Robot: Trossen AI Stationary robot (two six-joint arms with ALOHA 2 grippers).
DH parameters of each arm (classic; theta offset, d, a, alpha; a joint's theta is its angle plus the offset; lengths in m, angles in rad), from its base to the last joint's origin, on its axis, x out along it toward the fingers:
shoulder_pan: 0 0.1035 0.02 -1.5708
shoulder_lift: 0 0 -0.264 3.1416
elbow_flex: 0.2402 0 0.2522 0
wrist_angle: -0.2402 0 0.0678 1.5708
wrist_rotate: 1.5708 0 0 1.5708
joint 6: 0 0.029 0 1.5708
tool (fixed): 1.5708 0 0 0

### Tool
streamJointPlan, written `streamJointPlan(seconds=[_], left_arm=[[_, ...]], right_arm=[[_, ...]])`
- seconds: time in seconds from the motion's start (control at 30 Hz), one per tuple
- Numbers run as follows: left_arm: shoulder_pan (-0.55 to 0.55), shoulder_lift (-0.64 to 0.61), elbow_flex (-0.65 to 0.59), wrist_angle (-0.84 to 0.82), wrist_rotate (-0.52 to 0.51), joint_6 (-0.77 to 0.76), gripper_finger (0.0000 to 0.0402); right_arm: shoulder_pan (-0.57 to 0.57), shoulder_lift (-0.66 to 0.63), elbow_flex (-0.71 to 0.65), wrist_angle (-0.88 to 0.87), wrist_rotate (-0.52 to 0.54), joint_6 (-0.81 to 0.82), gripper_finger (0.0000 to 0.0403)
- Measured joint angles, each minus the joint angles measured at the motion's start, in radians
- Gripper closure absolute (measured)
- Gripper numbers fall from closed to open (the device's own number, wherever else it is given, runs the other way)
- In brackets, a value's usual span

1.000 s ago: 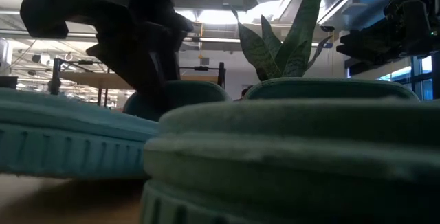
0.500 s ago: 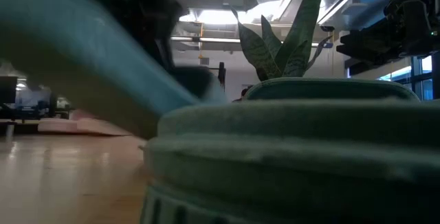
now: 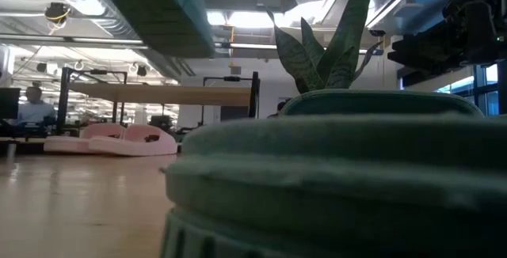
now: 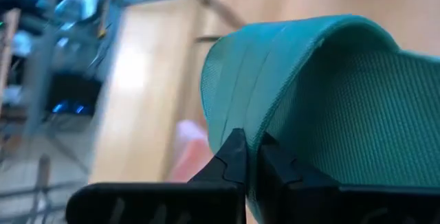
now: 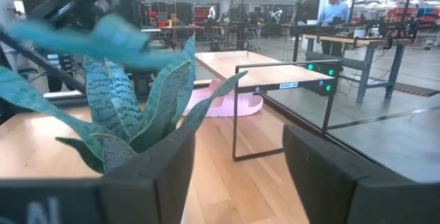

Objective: Pick and place slides into the shelf
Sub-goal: Put the green slipper on the shelf

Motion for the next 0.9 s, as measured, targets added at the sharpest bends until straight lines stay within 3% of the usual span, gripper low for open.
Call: streamJointPlan(seconds=[0.3,0.57,0.9], left_arm=[[0.242,-0.116,-0.004,-0.052,-0.079,0.086,0.0399],[0.454,-0.123,-0.005,-0.038,-0.109,0.324,0.0399],[0.566,-0.123,-0.005,-0.010,-0.093,0.525,0.0399]], right_arm=[[0.000,0.000,0.000,0.000,0.000,-0.004,0.0182],[0.000,0.000,0.000,0.000,0.000,-0.027,0.0182],[0.000,0.000,0.000,0.000,0.000,-0.028,0.0182]])
